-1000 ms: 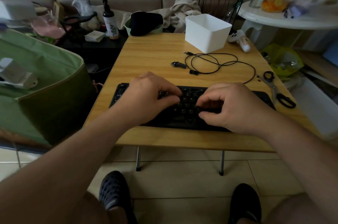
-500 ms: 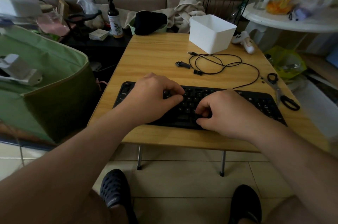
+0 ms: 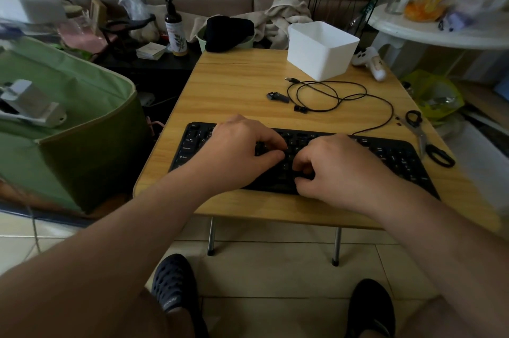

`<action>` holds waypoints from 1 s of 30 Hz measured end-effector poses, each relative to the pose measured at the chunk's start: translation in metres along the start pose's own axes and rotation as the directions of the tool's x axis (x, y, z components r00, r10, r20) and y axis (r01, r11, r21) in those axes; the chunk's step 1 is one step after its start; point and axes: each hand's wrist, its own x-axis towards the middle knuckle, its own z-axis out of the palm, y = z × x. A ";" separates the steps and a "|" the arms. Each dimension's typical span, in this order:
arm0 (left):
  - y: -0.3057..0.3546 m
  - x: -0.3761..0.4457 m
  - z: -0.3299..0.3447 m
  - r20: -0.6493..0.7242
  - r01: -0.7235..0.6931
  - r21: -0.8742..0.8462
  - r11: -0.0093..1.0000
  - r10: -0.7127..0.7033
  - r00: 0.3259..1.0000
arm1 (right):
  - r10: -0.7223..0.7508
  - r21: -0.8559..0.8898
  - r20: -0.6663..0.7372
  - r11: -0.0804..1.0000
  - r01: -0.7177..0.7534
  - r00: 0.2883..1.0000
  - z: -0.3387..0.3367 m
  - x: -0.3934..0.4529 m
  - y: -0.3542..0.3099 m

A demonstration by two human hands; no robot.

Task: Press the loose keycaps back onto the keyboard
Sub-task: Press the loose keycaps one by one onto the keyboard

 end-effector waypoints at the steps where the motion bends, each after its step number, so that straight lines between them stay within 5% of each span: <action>1: 0.000 0.000 0.000 -0.002 -0.001 0.002 1.000 0.001 1.000 | -0.004 -0.002 -0.007 1.000 0.004 1.000 0.000 0.000 -0.001; 30: 0.011 0.000 0.008 0.184 0.024 0.104 0.994 -0.043 0.982 | 0.132 0.078 -0.038 0.989 -0.128 0.991 0.021 0.005 -0.005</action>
